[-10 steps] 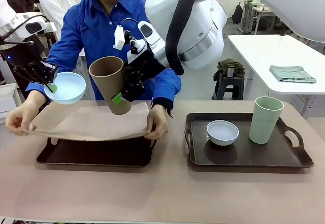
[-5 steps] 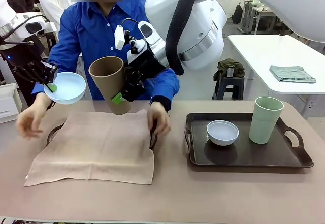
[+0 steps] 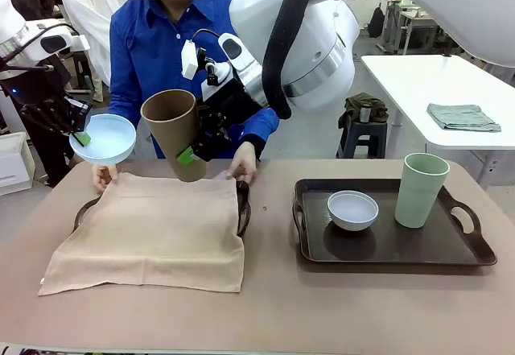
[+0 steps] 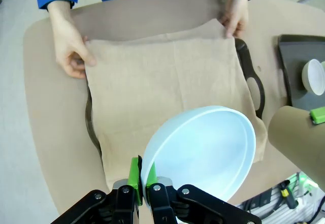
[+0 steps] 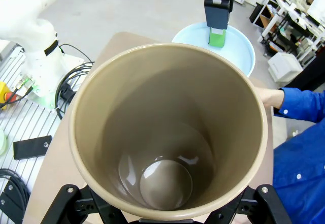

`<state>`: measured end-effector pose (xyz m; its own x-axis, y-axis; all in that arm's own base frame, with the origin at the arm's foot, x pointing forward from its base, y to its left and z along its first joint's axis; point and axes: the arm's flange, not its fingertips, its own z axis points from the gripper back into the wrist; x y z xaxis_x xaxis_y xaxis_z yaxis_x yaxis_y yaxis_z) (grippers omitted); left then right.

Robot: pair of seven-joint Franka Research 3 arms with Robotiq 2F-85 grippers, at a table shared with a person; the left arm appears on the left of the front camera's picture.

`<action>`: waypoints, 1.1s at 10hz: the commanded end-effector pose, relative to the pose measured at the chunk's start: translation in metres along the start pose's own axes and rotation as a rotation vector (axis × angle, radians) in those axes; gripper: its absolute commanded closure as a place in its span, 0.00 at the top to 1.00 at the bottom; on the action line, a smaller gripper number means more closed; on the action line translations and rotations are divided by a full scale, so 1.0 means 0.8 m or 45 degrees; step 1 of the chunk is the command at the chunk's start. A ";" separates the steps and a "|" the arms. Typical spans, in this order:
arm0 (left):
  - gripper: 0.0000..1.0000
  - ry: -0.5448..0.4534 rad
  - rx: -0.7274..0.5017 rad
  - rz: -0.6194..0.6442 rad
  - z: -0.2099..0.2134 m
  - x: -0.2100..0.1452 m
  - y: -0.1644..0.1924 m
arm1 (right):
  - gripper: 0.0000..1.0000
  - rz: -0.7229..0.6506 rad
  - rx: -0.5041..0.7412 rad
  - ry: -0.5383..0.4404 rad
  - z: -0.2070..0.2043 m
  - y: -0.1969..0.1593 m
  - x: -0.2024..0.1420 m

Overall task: Set up a tray with a mat and arrange the tableware.
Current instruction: Place the Picnic Bowl and Reusable plastic cup back onto the Handle tray in front of the human's position.

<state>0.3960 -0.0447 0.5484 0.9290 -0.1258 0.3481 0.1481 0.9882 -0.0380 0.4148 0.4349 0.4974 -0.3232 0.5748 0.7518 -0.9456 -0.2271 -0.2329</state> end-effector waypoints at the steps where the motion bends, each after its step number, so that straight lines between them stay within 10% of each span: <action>1: 0.00 -0.014 -0.016 -0.011 -0.001 0.002 0.001 | 0.00 0.010 0.005 -0.011 0.000 -0.002 0.001; 11: 0.00 -0.014 -0.016 -0.011 -0.001 0.002 0.001 | 0.00 0.010 0.005 -0.011 0.000 -0.002 0.001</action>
<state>0.3960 -0.0447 0.5484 0.9290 -0.1258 0.3481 0.1481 0.9882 -0.0381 0.4148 0.4349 0.4974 -0.3232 0.5748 0.7518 -0.9456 -0.2271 -0.2329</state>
